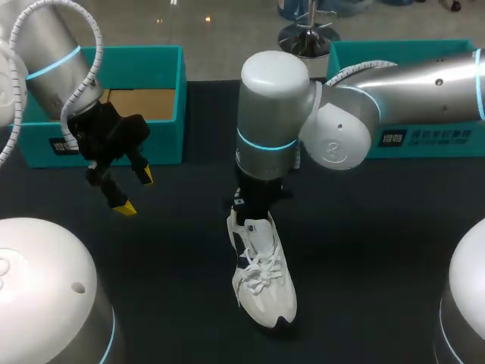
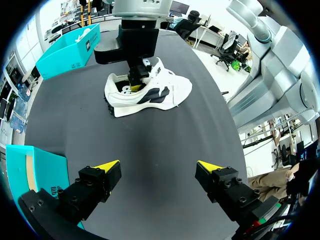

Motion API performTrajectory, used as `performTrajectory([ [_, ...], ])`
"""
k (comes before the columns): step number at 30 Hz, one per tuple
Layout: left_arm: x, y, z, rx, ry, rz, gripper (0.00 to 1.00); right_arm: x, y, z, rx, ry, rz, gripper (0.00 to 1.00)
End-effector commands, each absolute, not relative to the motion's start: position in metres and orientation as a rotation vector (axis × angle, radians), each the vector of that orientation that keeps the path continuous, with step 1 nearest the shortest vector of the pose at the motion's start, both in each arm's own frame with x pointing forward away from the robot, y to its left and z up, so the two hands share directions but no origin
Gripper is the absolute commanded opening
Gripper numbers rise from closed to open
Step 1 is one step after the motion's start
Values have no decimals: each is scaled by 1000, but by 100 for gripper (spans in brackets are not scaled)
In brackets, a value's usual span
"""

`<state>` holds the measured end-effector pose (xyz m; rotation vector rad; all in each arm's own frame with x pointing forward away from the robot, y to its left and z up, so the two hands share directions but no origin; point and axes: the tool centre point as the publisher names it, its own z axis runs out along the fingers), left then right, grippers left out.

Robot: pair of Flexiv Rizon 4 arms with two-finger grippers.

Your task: Take the shoe out of the shoebox, open the shoe tongue, remove and reinsert the insole, then place the shoe into the shoebox

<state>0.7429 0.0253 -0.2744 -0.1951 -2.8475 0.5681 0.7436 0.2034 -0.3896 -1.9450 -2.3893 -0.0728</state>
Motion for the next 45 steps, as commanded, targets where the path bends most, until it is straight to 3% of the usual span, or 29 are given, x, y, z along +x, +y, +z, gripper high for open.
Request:
performTrajectory([
  [1, 743, 26, -275, -196, -2848, 566, 100, 749, 209, -416, -1926, -2375, -44, 0],
  [7, 743, 26, -275, -196, -2848, 566, 100, 742, 205, -420, -1921, -2356, -19, 0],
  [21, 743, 26, -275, -196, -2848, 566, 100, 745, 192, -353, -1930, -2359, 72, 0],
  [37, 743, 26, -275, -196, -2848, 566, 100, 741, 212, -376, -1874, -2296, 187, 0],
  [40, 743, 26, -275, -196, -2848, 566, 100, 740, 211, -379, -1873, -2278, 178, 36],
  [42, 743, 26, -275, -196, -2848, 566, 100, 740, 211, -380, -1867, -2277, 190, 49],
  [43, 743, 26, -275, -196, -2848, 566, 100, 740, 212, -380, -1864, -2275, 191, 76],
  [45, 743, 26, -275, -196, -2848, 566, 100, 740, 214, -381, -1857, -2274, 189, 90],
])
